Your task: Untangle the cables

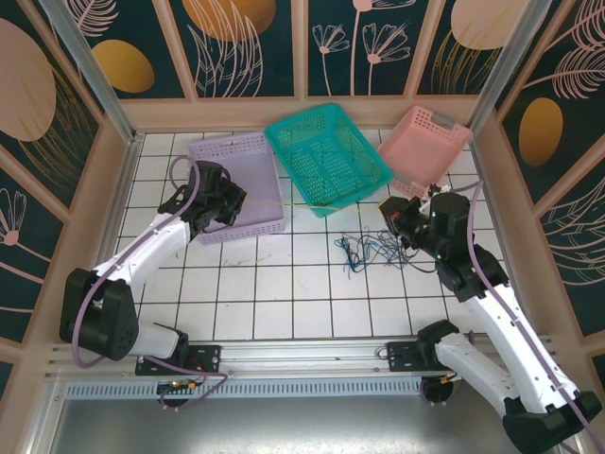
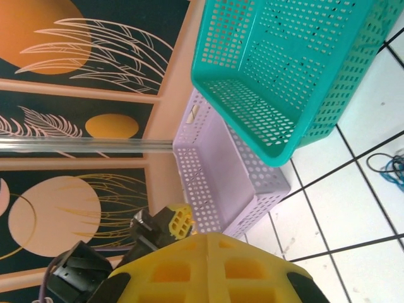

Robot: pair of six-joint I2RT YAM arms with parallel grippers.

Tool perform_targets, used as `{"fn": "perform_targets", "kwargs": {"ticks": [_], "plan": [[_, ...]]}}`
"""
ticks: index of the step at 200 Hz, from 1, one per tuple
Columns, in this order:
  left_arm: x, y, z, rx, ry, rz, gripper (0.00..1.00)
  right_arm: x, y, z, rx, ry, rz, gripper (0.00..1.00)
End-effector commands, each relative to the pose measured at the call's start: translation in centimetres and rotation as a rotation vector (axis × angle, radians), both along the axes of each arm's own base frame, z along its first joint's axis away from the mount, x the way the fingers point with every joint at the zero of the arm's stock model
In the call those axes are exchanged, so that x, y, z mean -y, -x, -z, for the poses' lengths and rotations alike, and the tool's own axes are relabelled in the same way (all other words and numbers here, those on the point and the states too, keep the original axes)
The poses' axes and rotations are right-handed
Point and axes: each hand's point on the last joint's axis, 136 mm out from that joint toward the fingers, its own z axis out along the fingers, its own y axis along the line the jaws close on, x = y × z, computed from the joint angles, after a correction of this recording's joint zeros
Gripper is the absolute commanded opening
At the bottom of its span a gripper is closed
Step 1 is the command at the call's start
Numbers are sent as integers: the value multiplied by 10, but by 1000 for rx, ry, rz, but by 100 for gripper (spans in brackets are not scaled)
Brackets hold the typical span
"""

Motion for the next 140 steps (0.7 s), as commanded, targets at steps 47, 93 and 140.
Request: {"fn": "perform_targets", "kwargs": {"ticks": [47,93,140], "plan": [[5,25,6,-58,235,-88,0,23,-3,21,78,-211,180,0],[6,28,-2,-60,284,-106,0,27,-9,21,109,-234,210,0],[5,29,-10,-38,322,-128,0,30,-7,33,78,-251,235,0]]}}
